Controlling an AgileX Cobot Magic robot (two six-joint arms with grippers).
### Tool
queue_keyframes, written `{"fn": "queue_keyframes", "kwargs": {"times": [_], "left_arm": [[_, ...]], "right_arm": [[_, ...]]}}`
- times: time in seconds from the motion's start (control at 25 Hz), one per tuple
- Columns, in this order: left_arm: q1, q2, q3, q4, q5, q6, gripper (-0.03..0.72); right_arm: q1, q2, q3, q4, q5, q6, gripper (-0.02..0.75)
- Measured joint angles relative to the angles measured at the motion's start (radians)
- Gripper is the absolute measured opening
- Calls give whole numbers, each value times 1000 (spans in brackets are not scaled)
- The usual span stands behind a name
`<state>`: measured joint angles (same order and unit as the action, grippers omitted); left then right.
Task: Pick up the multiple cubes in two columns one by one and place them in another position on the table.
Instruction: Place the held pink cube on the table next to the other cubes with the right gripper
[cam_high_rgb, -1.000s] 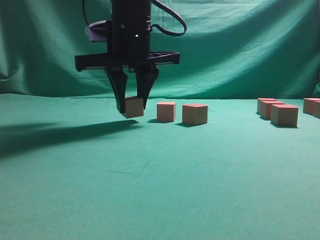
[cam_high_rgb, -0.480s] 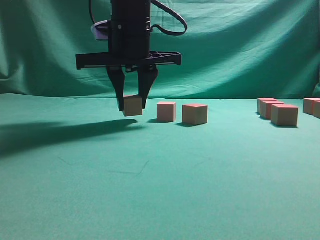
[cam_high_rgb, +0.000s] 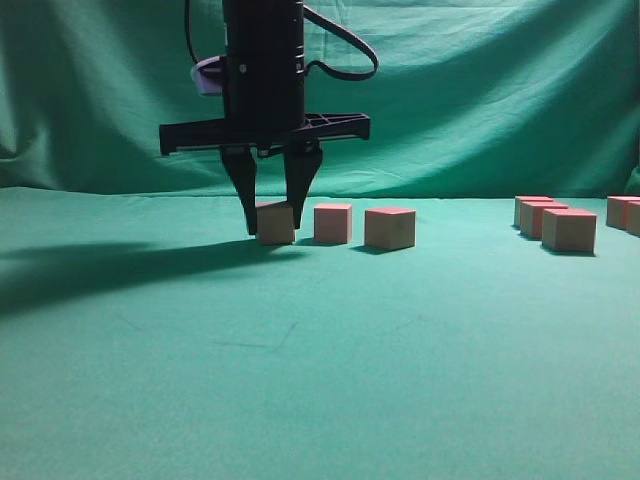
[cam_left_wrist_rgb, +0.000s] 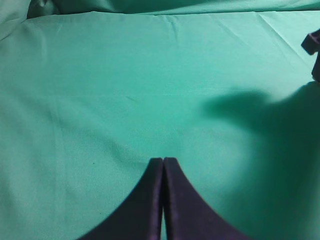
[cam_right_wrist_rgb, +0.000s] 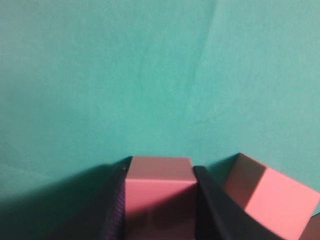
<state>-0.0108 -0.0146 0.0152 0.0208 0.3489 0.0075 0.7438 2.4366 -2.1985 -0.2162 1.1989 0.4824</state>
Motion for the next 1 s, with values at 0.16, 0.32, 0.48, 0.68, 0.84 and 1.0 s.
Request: {"fn": "queue_keyframes", "kwargs": {"times": [0.16, 0.32, 0.48, 0.68, 0.84, 1.0], "left_arm": [[0, 0, 0, 0, 0, 0, 0], [0, 0, 0, 0, 0, 0, 0], [0, 0, 0, 0, 0, 0, 0], [0, 0, 0, 0, 0, 0, 0], [0, 0, 0, 0, 0, 0, 0], [0, 0, 0, 0, 0, 0, 0]], "right_arm": [[0, 0, 0, -1, -4, 1, 262], [0, 0, 0, -1, -15, 1, 262], [0, 1, 0, -1, -20, 1, 262], [0, 1, 0, -1, -20, 1, 262], [0, 1, 0, -1, -18, 1, 262], [0, 1, 0, -1, -16, 1, 262]]}}
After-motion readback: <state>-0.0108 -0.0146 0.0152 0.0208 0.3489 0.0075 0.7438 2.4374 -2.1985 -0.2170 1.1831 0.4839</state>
